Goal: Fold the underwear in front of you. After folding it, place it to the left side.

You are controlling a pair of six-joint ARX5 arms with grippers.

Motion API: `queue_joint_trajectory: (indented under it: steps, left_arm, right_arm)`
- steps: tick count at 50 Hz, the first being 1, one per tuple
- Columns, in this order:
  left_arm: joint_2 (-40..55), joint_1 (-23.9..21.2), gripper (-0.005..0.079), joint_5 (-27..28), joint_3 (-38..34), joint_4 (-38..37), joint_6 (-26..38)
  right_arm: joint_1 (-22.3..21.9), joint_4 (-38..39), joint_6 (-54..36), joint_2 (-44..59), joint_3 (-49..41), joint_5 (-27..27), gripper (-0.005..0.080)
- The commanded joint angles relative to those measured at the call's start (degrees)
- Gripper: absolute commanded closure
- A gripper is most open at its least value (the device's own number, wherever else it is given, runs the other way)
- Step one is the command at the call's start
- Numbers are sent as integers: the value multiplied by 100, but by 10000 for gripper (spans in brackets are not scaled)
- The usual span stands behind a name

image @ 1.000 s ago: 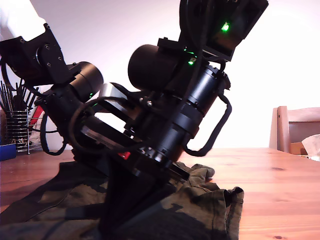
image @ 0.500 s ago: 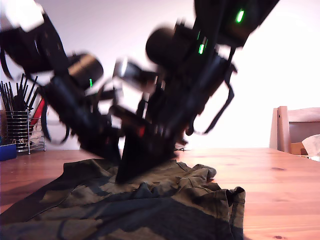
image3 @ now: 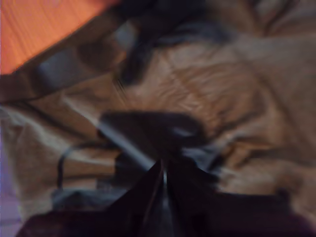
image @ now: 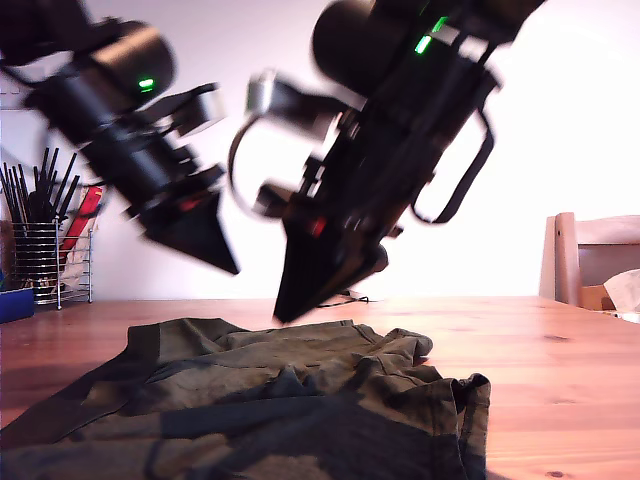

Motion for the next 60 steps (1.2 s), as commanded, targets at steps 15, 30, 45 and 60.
queue_joint_trajectory:
  steps: [15,30,45,60]
  left_arm:
    - [-1856,-136,762,374,-1725,503,286]
    - [-3276,-435,762,688,-2870,254,380]
    - [-3578,-1189,762,177,-2948,-348,245]
    - [-3578,-1923,729,-339,-2948,-1154,151]
  right_arm:
    - [212,778,-374,-1320,-1565,129,763]
    - [627,739,-758,-2435,-2367,553,763]
    - [1213,-210,-837,-2632,-2444,763,763]
    - [1604,-461,-925,-2632,-2446,1204,669]
